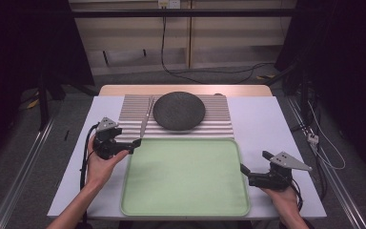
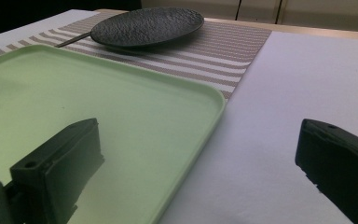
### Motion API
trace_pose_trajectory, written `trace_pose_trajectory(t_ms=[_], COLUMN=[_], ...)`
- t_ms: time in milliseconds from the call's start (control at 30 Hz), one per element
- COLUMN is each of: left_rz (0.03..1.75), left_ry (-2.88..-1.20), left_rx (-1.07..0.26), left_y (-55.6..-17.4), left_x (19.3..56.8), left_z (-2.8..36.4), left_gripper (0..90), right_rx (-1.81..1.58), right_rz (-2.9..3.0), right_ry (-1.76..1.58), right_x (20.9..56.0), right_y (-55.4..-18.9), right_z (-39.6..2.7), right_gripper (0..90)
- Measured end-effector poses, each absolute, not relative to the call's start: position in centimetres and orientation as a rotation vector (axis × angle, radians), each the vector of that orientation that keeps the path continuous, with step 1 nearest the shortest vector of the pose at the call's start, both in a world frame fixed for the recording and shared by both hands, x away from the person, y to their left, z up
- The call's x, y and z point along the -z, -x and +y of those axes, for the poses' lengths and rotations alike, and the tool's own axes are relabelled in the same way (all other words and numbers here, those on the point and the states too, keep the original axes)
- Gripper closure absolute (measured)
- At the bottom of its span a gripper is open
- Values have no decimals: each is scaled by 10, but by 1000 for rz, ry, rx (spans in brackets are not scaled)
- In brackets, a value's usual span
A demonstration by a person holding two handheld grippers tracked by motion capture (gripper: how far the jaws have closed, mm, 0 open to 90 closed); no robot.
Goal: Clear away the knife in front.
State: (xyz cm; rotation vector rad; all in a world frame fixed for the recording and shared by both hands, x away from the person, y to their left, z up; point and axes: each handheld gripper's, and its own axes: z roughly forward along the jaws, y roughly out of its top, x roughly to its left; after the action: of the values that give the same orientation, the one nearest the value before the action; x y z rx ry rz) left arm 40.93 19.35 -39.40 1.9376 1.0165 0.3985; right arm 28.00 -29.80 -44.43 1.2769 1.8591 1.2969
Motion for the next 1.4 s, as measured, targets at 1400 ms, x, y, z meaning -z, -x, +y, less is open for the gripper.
trace_pose_trajectory(t_ms=[1400], left_rz=[1089], left_ry=[-2012], left_rx=[-476], left_y=[-521], left_x=[398], left_z=[155], left_gripper=[246], right_rx=[-1291], right_rz=[1896], right_ry=[-1277], right_x=[446], right_y=[-281], right_z=[-295], right_gripper=[9])
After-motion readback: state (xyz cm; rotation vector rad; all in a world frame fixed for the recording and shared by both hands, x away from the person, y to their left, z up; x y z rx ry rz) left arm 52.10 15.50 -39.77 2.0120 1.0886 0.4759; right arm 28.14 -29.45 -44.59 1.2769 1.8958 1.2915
